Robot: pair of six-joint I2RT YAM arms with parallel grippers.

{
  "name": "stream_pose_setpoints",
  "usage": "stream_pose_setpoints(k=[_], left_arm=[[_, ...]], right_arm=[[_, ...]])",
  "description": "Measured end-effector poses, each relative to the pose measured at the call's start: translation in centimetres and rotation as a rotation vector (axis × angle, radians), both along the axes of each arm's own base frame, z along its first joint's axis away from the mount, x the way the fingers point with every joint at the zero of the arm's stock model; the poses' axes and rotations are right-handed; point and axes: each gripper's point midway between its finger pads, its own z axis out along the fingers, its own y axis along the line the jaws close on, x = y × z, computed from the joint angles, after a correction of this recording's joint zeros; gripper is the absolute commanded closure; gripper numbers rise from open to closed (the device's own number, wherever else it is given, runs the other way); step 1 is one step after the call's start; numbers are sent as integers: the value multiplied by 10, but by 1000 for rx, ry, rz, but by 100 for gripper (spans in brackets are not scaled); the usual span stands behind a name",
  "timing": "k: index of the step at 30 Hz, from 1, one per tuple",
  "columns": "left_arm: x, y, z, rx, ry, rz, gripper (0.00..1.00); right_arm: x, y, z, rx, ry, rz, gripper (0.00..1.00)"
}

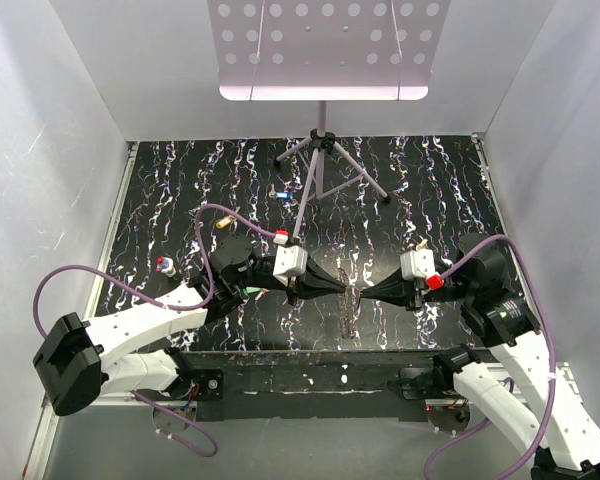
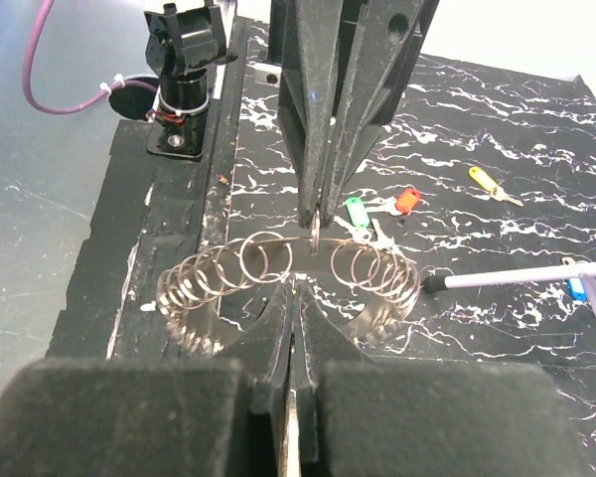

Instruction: Put the keys on the keyring

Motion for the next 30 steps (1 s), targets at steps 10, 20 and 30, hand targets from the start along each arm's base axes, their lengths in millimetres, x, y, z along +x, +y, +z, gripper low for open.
stream_pose_setpoints(k=[10,20,30], left_arm=[[-4,0,4,-16,-5,-24,100],[-4,-2,1,-7,15,-31,100],[-5,-2,2,-9,26,-37,100]], right_arm=[[3,3,7,24,21,-7,99],[4,5,11,38,39,-5,99],[4,5,11,38,41,-6,99]])
